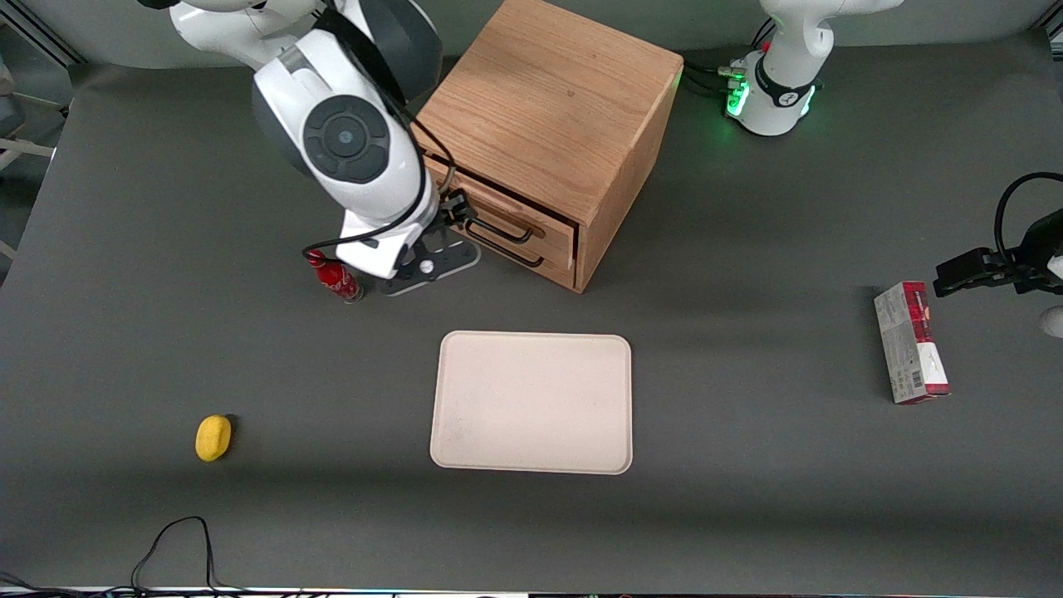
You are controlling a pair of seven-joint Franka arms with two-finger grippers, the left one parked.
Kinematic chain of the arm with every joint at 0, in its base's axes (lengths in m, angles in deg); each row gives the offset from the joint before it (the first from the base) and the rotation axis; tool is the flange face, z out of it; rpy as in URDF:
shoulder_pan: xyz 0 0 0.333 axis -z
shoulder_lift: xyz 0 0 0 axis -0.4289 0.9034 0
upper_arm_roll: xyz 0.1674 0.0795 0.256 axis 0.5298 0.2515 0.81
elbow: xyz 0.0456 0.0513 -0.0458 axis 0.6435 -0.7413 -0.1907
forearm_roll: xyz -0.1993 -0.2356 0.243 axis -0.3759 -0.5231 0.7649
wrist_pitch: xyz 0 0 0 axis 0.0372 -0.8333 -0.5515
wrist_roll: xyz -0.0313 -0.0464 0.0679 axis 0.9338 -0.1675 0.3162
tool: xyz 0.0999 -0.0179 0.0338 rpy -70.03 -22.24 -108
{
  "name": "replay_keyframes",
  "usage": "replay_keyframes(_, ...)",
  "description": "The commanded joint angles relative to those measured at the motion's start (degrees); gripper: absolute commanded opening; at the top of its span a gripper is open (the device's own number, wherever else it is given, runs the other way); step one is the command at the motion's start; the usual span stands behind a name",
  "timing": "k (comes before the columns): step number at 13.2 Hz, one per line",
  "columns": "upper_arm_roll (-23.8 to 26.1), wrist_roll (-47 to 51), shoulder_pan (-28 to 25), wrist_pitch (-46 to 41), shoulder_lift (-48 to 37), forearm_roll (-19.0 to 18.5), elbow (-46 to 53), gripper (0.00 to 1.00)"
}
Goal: Open upper drawer
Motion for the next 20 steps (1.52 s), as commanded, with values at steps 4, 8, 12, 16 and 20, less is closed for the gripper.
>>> replay_keyframes(4,0.44,-6.83,-1.02,2.03,4.71,-0.42,1.05,1.0)
replay_keyframes(8,0.35,-9.01,-1.19,2.56,5.69,-0.42,0.61,1.0)
replay_keyframes(12,0.44,-13.68,-1.63,1.86,5.69,1.95,-1.93,1.0)
replay_keyframes(16,0.44,-20.27,-1.63,0.54,4.9,1.96,-4.22,1.0)
replay_keyframes(20,0.7,-21.16,-1.81,0.27,4.81,2.04,-5.71,1.0)
